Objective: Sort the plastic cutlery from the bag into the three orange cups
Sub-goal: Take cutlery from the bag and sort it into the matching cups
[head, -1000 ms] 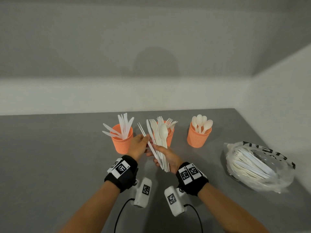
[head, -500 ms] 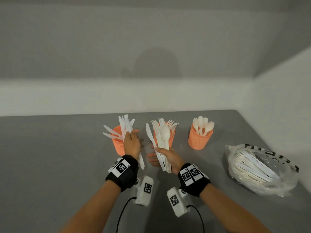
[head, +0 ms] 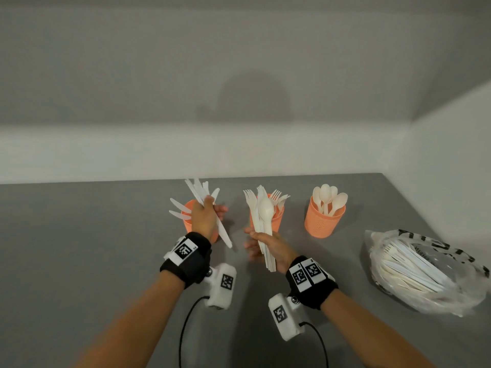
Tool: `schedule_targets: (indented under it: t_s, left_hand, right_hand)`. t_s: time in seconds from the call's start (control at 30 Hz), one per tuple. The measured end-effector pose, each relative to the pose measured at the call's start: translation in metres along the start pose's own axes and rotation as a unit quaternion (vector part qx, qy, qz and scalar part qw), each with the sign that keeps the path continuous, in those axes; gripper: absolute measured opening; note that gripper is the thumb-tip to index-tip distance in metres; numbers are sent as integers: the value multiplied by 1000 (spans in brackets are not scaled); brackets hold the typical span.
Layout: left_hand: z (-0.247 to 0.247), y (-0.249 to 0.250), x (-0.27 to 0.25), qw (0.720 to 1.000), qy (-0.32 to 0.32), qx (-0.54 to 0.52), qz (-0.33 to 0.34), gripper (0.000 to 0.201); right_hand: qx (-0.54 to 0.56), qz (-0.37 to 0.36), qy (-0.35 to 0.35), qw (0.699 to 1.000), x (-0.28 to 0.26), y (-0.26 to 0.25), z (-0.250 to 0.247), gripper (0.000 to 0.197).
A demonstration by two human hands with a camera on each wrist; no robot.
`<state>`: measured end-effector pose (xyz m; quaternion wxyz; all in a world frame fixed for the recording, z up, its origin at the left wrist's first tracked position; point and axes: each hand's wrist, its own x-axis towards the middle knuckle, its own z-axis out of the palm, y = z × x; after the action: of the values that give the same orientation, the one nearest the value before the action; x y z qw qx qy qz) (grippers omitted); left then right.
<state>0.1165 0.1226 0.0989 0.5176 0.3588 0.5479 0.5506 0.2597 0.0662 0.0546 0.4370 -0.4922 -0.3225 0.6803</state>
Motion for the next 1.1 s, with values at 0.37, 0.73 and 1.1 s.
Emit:
schedule_targets:
  t_s: [0.37, 0.73, 1.1]
  left_hand:
    - [-16, 16, 71, 966, 62, 157, 195, 19]
    - [-16, -8, 53, 894, 36, 339, 290, 42]
    - [32, -1, -19, 919, -90, 316, 220, 14]
  right_hand:
    - [15, 48, -75, 996, -3, -17, -12, 25]
    - [54, 81, -141, 985, -8, -25, -19, 37]
    - [-38, 20, -81, 996, -10, -20, -6, 10]
